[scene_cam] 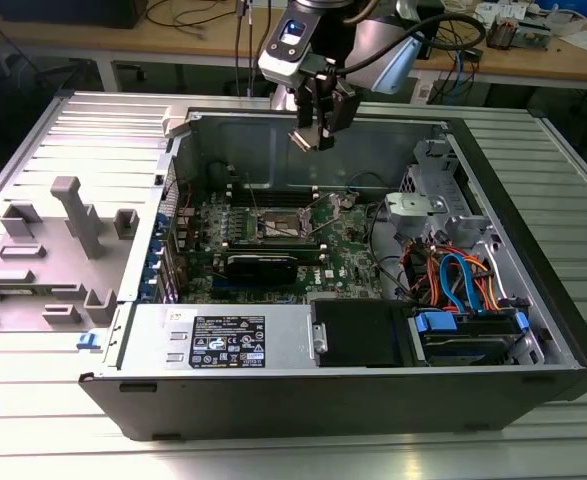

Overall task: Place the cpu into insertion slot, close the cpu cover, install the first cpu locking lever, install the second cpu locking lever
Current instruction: 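Place the cpu into insertion slot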

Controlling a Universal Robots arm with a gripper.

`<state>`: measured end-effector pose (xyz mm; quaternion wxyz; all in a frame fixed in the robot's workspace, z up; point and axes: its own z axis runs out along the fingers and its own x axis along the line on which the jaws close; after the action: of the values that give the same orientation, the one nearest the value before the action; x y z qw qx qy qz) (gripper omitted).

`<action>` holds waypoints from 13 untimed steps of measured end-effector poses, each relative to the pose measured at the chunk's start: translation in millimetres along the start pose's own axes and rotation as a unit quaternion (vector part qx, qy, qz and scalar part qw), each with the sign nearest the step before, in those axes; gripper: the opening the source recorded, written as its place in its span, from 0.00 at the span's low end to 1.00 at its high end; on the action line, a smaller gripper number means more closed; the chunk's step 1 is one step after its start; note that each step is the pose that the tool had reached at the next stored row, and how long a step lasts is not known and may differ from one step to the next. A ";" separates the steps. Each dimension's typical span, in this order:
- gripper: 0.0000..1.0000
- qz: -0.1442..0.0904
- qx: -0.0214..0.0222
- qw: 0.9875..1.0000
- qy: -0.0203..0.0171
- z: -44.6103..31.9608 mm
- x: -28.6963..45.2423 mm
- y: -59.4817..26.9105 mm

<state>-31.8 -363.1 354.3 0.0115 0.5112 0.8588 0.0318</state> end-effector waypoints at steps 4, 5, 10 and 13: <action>0.55 0.000 0.000 1.000 0.000 0.0 0.0 -0.1; 0.55 0.000 0.001 1.000 0.000 0.0 0.1 -0.1; 0.55 0.001 0.018 1.000 0.010 0.2 0.1 -0.1; 0.55 0.002 0.035 0.999 0.019 0.5 0.0 -0.1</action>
<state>-32.0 -363.1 353.8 -0.0227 0.5121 0.8585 0.0114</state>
